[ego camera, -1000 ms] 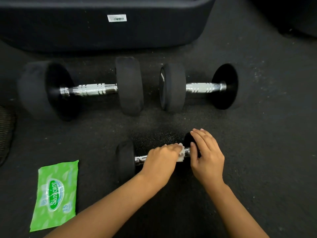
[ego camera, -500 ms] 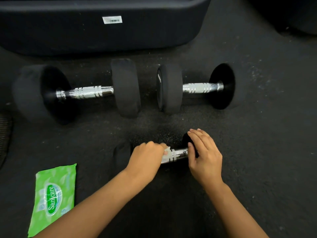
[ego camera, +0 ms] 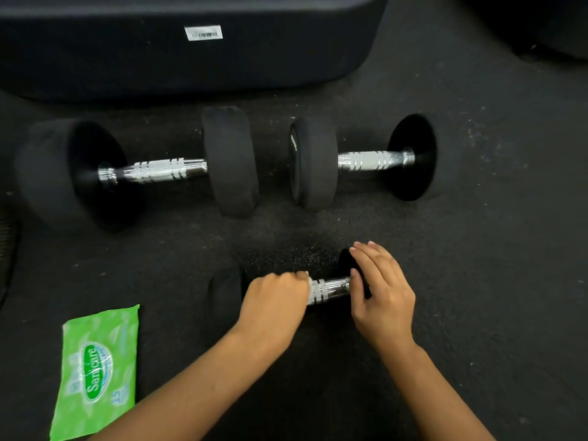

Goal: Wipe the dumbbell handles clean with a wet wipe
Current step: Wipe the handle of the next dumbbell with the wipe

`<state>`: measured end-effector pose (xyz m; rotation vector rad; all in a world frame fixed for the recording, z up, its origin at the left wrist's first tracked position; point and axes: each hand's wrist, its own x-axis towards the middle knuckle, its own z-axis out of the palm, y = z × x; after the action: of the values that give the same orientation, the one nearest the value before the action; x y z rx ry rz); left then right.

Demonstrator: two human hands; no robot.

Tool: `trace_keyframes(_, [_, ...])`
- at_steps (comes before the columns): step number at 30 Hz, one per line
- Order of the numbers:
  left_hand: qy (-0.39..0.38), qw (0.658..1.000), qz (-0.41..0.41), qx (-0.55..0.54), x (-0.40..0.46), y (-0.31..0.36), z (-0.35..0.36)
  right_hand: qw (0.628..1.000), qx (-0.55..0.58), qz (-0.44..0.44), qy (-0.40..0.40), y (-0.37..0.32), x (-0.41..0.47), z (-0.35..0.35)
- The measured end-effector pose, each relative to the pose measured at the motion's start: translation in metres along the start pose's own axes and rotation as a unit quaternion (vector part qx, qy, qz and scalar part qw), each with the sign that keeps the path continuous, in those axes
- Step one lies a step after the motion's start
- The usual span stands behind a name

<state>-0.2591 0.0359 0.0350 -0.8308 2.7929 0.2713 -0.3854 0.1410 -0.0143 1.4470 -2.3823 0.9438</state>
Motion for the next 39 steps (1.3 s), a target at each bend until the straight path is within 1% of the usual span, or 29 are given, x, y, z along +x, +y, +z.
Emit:
trace_keyframes(1, [0.003,1.0,0.004,-0.011,0.003,0.002,0.001,1.0,0.0,0.0,0.0,0.0,0.0,0.0])
trace_keyframes(4, [0.014,0.995,-0.003,-0.094,0.012,0.003,0.003,1.0,-0.005,0.01,-0.01,0.0,0.005,0.0])
trace_keyframes(6, [0.025,0.993,-0.017,-0.114,0.008,-0.001,0.002,1.0,-0.007,0.014,-0.019,0.0,0.008,0.0])
trace_keyframes(8, [0.064,0.993,-0.013,-0.102,-0.008,-0.006,0.001,1.0,-0.008,0.015,-0.022,0.0,0.009,0.001])
trace_keyframes(11, [0.167,0.981,0.027,-0.095,-0.024,-0.009,0.022,1.0,-0.006,0.015,-0.021,0.0,0.007,0.0])
trace_keyframes(14, [0.208,0.973,0.067,-0.079,-0.024,-0.004,0.034,1.0,-0.007,0.014,-0.018,0.0,0.005,-0.001])
trace_keyframes(18, [0.204,0.967,0.125,-0.092,-0.012,-0.001,0.042,1.0,-0.016,0.017,-0.016,-0.002,0.007,0.0])
trace_keyframes(21, [0.179,0.965,0.158,-0.108,-0.008,0.004,0.039,1.0,-0.012,0.018,-0.016,-0.002,0.006,-0.001])
trace_keyframes(25, [0.172,0.968,0.149,-0.108,-0.018,-0.003,0.037,1.0,-0.008,0.011,-0.017,-0.001,0.005,-0.002])
trace_keyframes(27, [0.182,0.967,0.152,-0.093,-0.021,-0.005,0.039,1.0,-0.008,0.011,-0.016,-0.001,0.005,-0.002])
trace_keyframes(30, [0.159,0.973,0.134,-0.097,-0.012,-0.001,0.039,1.0,-0.01,0.017,-0.016,-0.002,0.006,0.0])
trace_keyframes(32, [0.133,0.977,0.102,-0.134,0.0,0.001,0.035,0.999,-0.014,0.021,-0.021,-0.002,0.007,0.0])
trace_keyframes(35, [0.033,0.984,0.032,-0.174,0.007,-0.001,0.016,0.999,-0.014,0.024,-0.031,-0.003,0.01,-0.001])
trace_keyframes(36, [0.036,0.986,0.012,-0.163,0.007,-0.004,0.015,0.999,-0.014,0.024,-0.032,-0.003,0.01,-0.001])
trace_keyframes(37, [0.059,0.988,0.002,-0.144,0.006,-0.006,0.018,0.999,-0.013,0.023,-0.031,-0.002,0.01,-0.001])
trace_keyframes(38, [0.059,0.989,-0.001,-0.138,0.001,-0.006,0.015,0.999,-0.012,0.022,-0.027,-0.002,0.009,-0.001])
trace_keyframes(39, [0.069,0.989,0.015,-0.133,-0.003,-0.007,0.014,1.0,-0.01,0.02,-0.021,-0.002,0.008,-0.002])
